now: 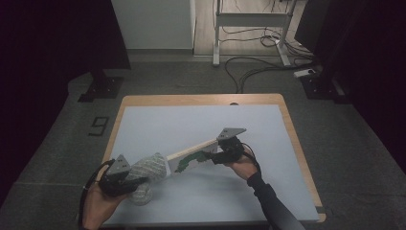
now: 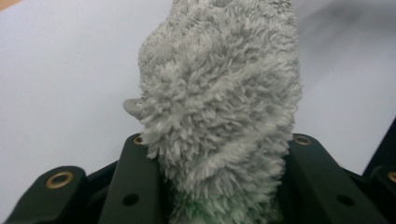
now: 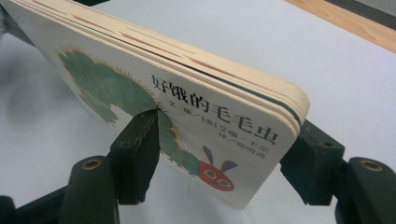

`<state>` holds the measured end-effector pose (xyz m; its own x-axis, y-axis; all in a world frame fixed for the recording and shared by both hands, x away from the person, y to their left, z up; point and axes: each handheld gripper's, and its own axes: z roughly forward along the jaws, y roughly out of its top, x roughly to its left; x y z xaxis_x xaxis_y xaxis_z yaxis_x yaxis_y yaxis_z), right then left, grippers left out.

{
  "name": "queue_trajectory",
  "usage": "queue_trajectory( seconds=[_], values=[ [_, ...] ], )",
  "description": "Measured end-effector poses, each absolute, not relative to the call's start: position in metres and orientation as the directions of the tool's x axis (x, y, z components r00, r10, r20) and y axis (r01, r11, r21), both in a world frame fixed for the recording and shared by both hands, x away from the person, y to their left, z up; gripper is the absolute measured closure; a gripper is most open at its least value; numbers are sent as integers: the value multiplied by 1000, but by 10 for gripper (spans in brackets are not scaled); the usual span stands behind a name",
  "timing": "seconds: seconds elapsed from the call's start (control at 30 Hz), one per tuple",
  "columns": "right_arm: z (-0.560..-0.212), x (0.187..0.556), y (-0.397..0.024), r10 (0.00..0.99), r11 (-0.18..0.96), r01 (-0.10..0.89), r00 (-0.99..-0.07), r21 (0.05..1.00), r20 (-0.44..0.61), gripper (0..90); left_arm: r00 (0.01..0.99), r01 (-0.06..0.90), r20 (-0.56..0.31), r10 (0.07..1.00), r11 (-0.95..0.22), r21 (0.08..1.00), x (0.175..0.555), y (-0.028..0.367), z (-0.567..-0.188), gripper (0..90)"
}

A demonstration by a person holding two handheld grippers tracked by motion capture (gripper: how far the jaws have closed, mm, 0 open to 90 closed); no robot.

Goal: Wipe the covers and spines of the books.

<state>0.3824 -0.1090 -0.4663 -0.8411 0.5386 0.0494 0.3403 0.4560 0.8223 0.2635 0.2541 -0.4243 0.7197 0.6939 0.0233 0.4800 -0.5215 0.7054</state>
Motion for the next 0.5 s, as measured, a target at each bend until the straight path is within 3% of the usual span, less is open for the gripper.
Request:
queue_trajectory(
  seconds=[0.5],
  values=[
    [-466,382,-110,536,456,339,-843,823,50,327,730,496,3,684,-532,686,293,230,-440,628]
  ],
)
